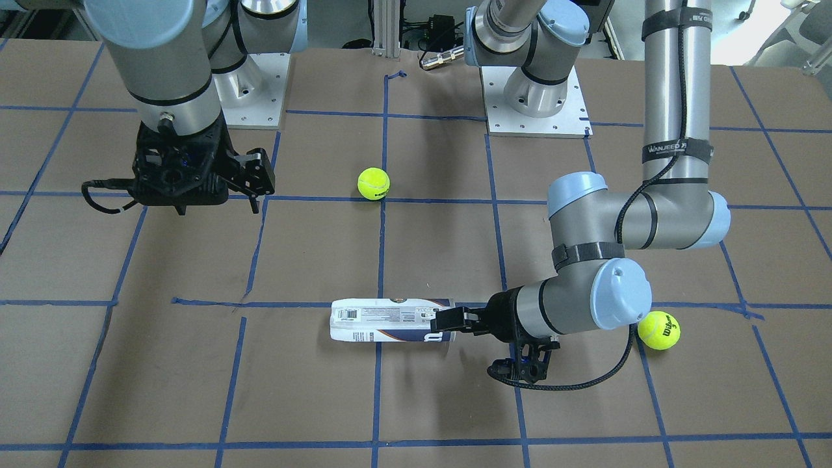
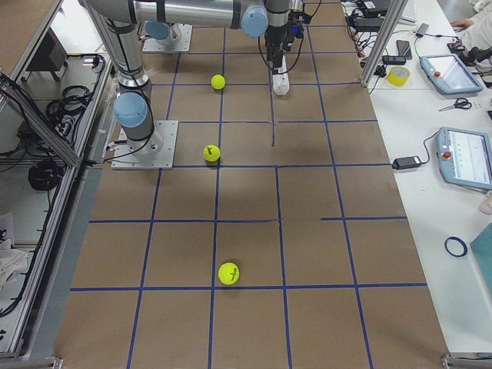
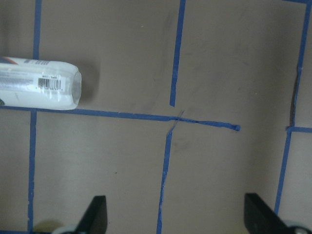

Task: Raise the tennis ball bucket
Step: 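Raise the right gripper away while the left gripper reaches to the can's open end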

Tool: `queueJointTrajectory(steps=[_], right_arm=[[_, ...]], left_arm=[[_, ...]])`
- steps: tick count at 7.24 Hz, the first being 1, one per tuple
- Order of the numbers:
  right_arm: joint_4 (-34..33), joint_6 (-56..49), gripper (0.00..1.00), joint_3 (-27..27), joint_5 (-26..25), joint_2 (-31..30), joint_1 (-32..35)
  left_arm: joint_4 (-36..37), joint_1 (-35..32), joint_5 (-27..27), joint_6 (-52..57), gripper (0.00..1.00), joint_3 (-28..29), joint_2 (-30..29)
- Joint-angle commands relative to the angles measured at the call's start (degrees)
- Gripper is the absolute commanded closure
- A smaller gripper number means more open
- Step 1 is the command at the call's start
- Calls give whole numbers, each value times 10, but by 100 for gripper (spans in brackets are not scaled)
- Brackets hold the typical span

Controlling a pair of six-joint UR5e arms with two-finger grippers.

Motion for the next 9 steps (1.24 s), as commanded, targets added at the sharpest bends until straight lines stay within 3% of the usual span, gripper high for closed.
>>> queueJointTrajectory(steps=[1,2,4,7,9], right_arm=[[3,5,0,-1,31,-33,-24],[8,2,0,-2,66,-53,-27],[4,2,0,-1,69,-81,-41],[14,-28,0,5,57,-81,-45],[54,-23,0,5,61,-82,-45]], left_arm=[[0,-3,-4,-33,2,-17,-10],[-3,-6,-8,-35,4,-16,-3],[-3,-7,-19,-36,8,-17,1],[-3,-8,-18,-37,47,-17,-1],[-2,-8,-21,-53,46,-16,0]])
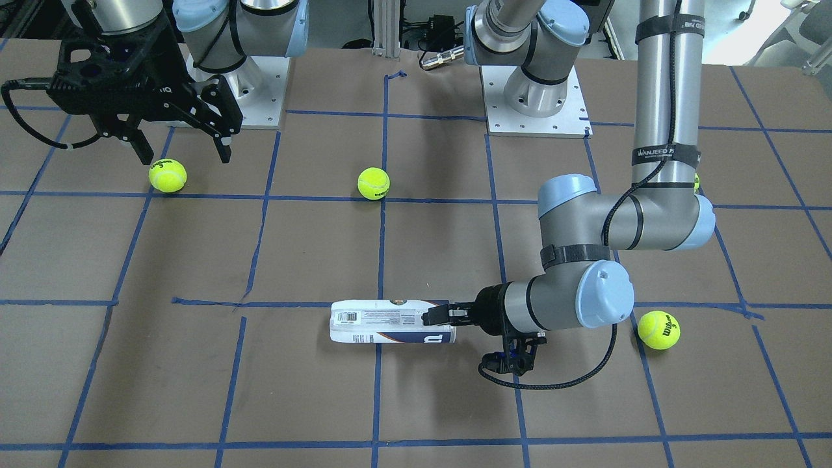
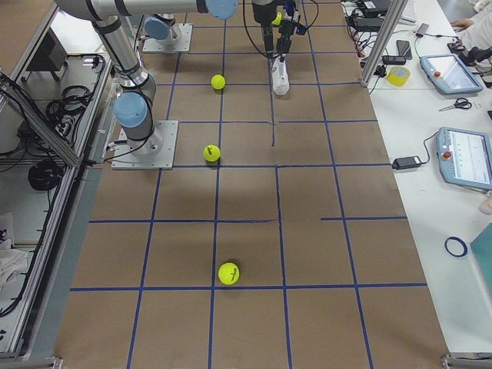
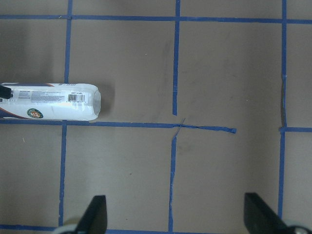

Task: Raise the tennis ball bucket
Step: 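Raise the right gripper away while the left gripper reaches to the can's open end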

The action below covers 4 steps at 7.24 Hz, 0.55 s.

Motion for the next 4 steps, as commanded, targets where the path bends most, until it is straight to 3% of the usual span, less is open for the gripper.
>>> queueJointTrajectory(steps=[1,2,3,4], right_arm=[[45,-8,0,-1,2,-5,-1],[50,-3,0,-1,1,-4,-2],[49,2,0,-1,3,-3,-2],[50,2,0,-1,3,-2,-5]], left_arm=[[0,-1,-1,-11,56,0,6],[0,-1,-1,-15,69,0,12],[1,-6,-1,-31,70,0,19],[0,-13,-1,-54,80,0,26]])
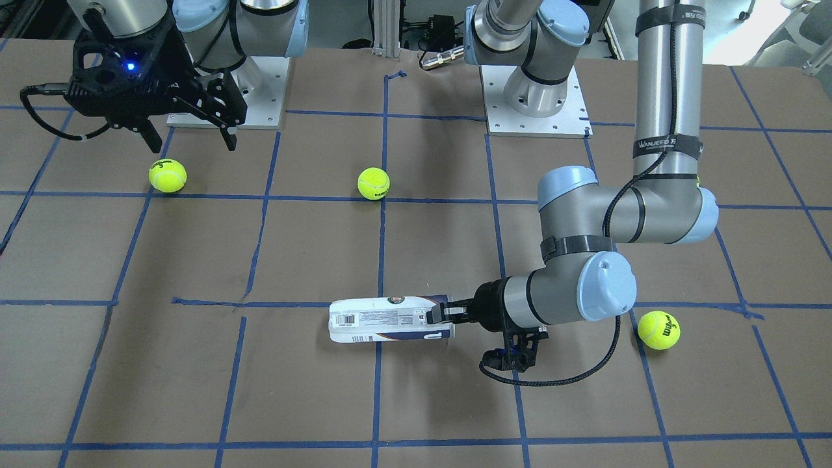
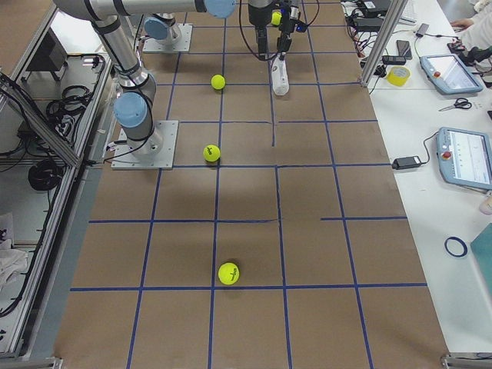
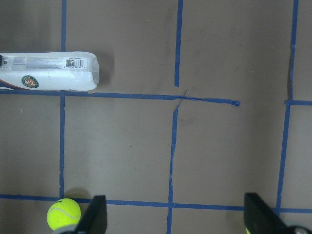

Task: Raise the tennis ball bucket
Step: 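Grip the can's open end with the left gripper and tilt it upright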

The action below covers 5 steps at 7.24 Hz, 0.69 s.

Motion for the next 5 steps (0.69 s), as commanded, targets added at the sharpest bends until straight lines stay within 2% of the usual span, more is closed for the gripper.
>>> queueJointTrajectory(steps=[1,3,5], right_arm=[[4,0,0,0,5,1,-13],[3,-5,0,0,6,1,-16],[4,-6,0,0,7,2,-20]], left_arm=[[1,-15,0,-35,82,1,19],[0,-24,-10,-64,88,1,40],[1,-39,-17,-92,100,2,58]])
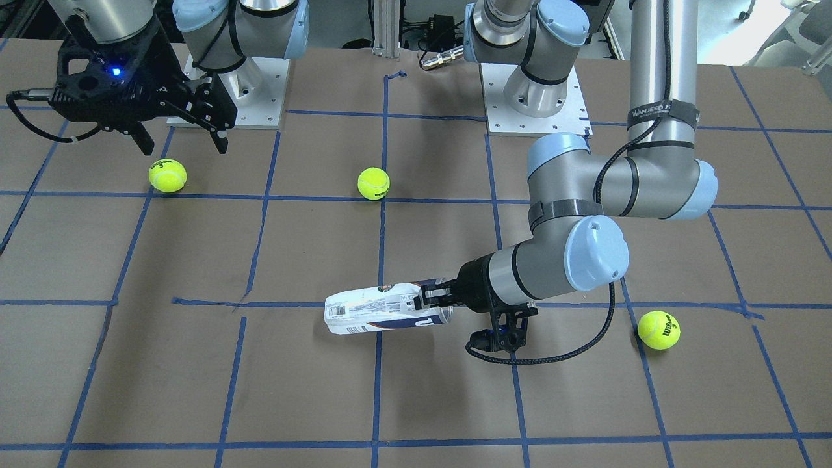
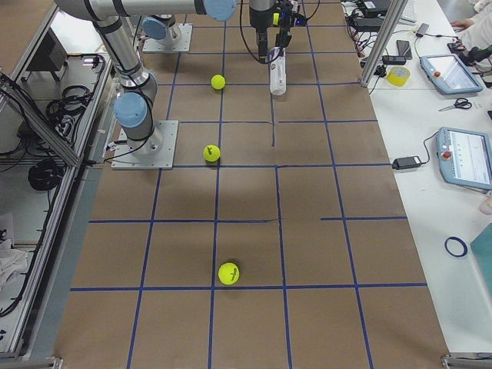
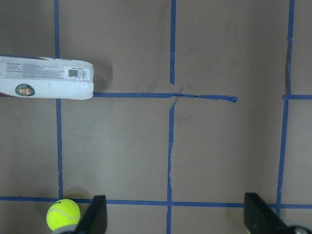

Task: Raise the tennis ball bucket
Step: 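Grip the can's open end with the left gripper and tilt it upright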

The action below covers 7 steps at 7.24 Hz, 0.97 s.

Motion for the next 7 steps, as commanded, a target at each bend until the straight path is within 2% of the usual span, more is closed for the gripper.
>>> queueJointTrajectory(steps=[1,5,6,7], right_arm=[[1,-1,0,0,0,0,-2],[1,-2,0,0,0,1,-4],[1,-2,0,0,0,1,-4],[1,-2,0,0,0,1,-4]], left_arm=[[1,-24,-3,-41,100,2,20],[8,-41,0,-93,100,10,71],[10,-41,9,-95,100,31,80],[7,-42,64,-95,100,65,84]])
